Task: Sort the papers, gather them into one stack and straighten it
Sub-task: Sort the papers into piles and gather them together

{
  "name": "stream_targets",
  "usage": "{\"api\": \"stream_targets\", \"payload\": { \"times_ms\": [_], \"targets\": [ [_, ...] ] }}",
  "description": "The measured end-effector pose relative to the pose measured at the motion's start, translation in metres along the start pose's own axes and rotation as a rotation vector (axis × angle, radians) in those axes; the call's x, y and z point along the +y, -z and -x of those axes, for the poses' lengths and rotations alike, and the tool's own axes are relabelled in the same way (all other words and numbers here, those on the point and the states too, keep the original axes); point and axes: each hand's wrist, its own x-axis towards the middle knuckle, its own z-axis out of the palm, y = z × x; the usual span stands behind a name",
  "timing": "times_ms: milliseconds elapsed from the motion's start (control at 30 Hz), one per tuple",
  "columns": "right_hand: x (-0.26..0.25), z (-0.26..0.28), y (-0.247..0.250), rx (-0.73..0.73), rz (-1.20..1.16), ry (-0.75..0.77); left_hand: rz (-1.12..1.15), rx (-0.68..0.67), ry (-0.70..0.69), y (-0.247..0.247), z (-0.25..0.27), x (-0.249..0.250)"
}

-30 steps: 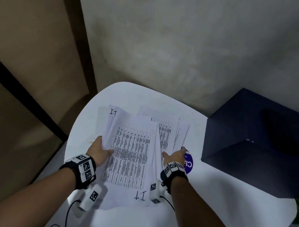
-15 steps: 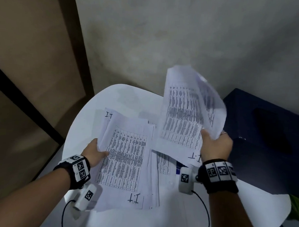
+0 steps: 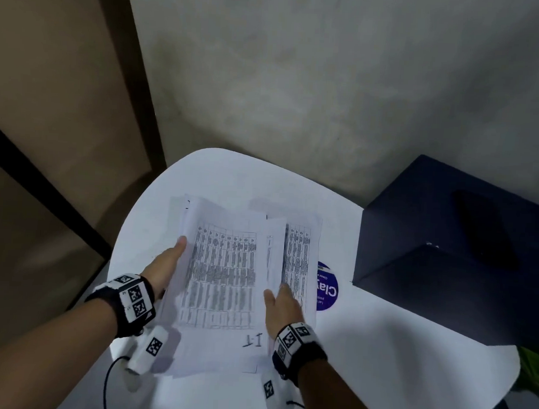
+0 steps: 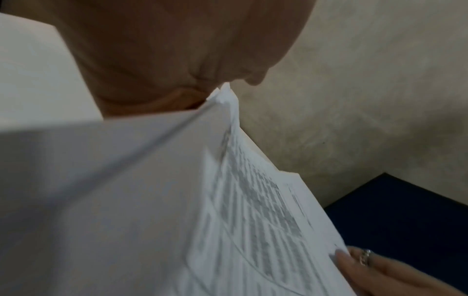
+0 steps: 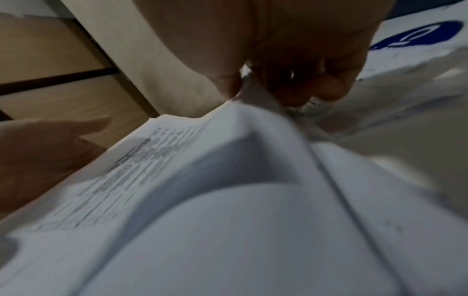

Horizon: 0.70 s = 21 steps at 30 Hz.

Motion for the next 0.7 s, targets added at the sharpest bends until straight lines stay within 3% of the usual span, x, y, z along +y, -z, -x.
{"api": "stream_targets", "payload": {
  "times_ms": [33,133,300,567,700],
  "targets": [
    [0.003,-0.005,0.003,0.065,0.067,-0.003,-0.110,0.014,-0.051,-0.003,0.000,0.000],
    [0.017,-0.026,0.029,0.226,0.081,-0.210,-0.429,0.123,-0.135,-0.008,-0.004,-0.004],
    [0.019,-0.064,0.046,0.127,-0.119,-0.269,-0.510,0.164,-0.186,-0.009,-0.011,-0.009],
    [0.009,-0.066,0.051,0.071,-0.240,-0.330,-0.580,0.148,-0.206,0.003,-0.009,-0.012],
    [-0.005,-0.047,0.095,0.361,-0.240,-0.225,-0.563,0.155,-0.165,0.008,-0.006,-0.011]
  ]
}}
